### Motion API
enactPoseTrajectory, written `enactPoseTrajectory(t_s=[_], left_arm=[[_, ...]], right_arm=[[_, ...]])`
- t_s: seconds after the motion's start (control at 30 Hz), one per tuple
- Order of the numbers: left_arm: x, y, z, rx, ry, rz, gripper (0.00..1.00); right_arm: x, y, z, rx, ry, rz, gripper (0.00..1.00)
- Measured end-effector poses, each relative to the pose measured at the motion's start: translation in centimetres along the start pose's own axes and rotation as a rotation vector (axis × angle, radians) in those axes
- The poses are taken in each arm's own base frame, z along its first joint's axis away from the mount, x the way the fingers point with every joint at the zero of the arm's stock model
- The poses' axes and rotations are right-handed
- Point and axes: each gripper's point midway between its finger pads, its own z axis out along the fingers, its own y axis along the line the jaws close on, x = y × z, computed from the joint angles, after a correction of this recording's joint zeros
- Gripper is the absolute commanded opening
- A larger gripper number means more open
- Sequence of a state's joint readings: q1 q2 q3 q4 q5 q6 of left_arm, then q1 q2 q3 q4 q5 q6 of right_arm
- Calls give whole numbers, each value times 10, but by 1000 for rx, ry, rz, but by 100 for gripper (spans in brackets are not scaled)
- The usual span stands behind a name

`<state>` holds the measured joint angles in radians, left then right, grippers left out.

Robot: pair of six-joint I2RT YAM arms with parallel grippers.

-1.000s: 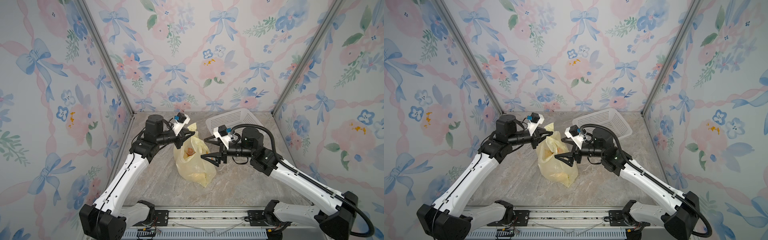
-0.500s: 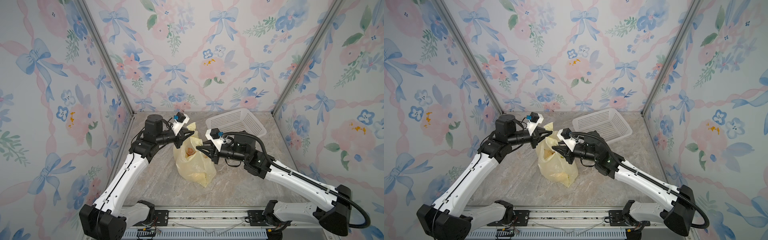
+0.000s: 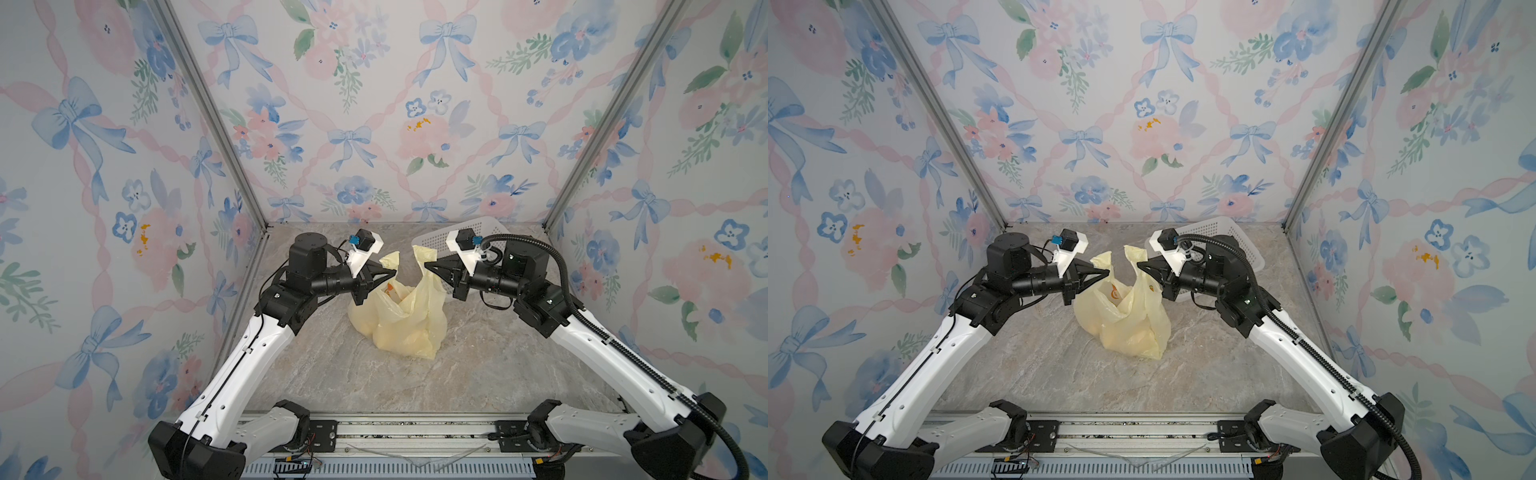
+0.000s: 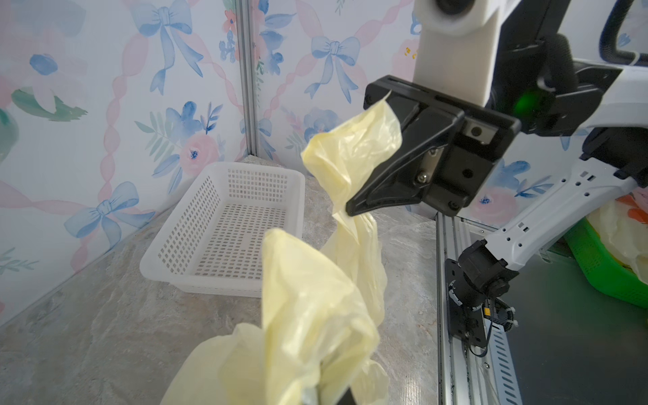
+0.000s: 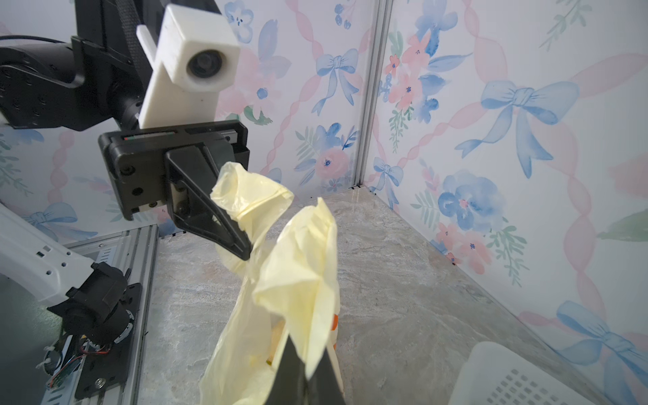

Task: Place the pears into plastic bags & tie knots
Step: Tie the plastic bag at the center of the board.

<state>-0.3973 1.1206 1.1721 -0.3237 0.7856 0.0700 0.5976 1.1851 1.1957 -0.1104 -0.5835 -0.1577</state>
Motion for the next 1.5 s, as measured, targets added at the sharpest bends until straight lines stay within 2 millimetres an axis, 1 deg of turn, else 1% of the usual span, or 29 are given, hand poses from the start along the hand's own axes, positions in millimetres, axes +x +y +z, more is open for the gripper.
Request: enactPoseTrajectory(t_s=[0.17,0.2,0.23,0.33,0.47,0.5,0.57,0.67,0.7,0.8,1.0,1.13,1.23,1.33,1.43,1.5], left_arm=[[16,1,12,31,58,-53,1],[19,2,14,39,74,-66,10],[23,2,16,46,90,-75,17],[32,4,20,57,134,-88,32],[43,3,17,61,185,-72,59],[44,2,16,60,196,-65,64],[45,0,14,63,208,-44,69],[48,-2,13,71,219,-23,74],[49,-3,12,75,225,-19,79],[54,-7,10,91,243,-9,85],[55,-18,1,118,248,11,89],[54,-22,-1,124,245,25,90],[55,-23,-1,133,249,17,90],[50,-23,0,147,242,19,87],[47,-25,1,163,232,27,84],[46,-27,1,176,227,30,78]], right_arm=[[-8,20,-5,-116,15,-54,0],[-7,25,-5,-144,19,-58,0],[-6,28,-5,-168,24,-56,0],[-1,41,-1,-243,42,-49,0],[9,60,11,-335,69,-38,0],[12,65,14,-353,77,-33,0],[17,71,20,-378,91,-25,0],[23,79,27,-401,106,-19,0],[25,79,29,-398,114,-20,0],[29,75,36,-359,135,-24,0],[28,56,41,-251,151,-46,0],[27,54,42,-239,149,-58,0],[24,62,42,-274,152,-73,0],[22,77,46,-334,154,-91,0],[29,89,52,-372,176,-96,0],[36,89,56,-369,201,-95,0]])
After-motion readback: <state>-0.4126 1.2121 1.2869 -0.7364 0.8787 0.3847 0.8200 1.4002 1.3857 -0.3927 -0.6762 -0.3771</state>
